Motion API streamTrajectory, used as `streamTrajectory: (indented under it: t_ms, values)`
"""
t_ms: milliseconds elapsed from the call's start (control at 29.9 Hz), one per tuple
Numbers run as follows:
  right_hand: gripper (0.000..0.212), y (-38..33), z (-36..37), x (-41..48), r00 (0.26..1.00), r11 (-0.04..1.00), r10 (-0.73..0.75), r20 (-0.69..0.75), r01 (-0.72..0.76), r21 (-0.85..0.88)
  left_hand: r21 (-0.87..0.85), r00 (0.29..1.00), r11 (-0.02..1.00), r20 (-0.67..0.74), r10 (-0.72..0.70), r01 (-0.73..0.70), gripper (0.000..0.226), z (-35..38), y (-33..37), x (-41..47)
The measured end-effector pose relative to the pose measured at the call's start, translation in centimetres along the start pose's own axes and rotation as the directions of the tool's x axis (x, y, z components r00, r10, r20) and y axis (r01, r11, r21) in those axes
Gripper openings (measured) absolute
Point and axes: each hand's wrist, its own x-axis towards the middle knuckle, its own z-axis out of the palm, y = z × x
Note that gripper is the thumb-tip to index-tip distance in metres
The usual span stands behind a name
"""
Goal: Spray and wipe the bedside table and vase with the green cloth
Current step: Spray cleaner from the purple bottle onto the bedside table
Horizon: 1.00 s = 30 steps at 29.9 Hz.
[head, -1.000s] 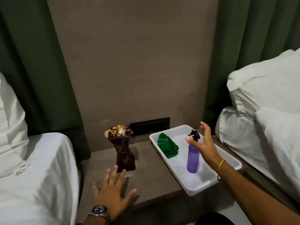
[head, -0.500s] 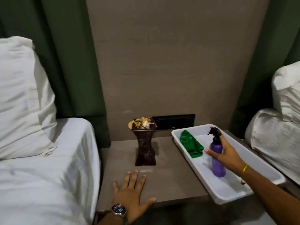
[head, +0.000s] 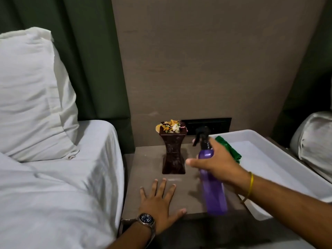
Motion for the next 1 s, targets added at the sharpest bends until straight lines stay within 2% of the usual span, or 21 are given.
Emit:
streamTrajectory:
  t_ms: [100,301,501,635,735,868,1002]
  values:
    - [0.058,2.5,3.0,-1.1,0.996,0.996,0.049,0.077,-0.042,-0.082,0.012,1.000,1.000,-0.010,0.005,-0.005,0.107,0.5,0.3,0.0]
    - [0.054,4.9,5.0,-0.8,0.994,0.981,0.101,0.040,-0.093,-0.171,0.025,1.000,1.000,-0.009,0.014,-0.013,0.106,0.3,0.4,-0.1]
    - [0.056,5.0,5.3,0.1,0.997,0.987,0.072,-0.023,-0.075,-0.140,0.025,0.999,0.999,-0.040,0.021,-0.020,0.109,0.7,0.4,0.0]
    - [0.047,4.6,5.3,0.4,0.998,0.990,0.038,-0.050,-0.045,-0.130,0.017,0.998,1.000,-0.063,0.026,-0.025,0.106,1.2,0.2,0.2]
    - [0.058,4.3,5.3,0.4,0.998,0.995,0.037,-0.041,-0.040,-0.088,0.014,0.997,1.000,-0.069,0.024,-0.023,0.106,1.5,0.1,0.4]
    - [0.046,4.2,5.0,0.5,0.997,0.992,0.019,-0.074,-0.028,-0.127,-0.001,0.997,1.000,-0.079,0.022,-0.022,0.106,1.9,0.0,0.6]
    - [0.054,4.4,4.5,0.5,0.995,0.990,0.016,-0.095,-0.029,-0.136,-0.009,0.996,1.000,-0.090,0.028,-0.029,0.107,2.0,0.0,0.7]
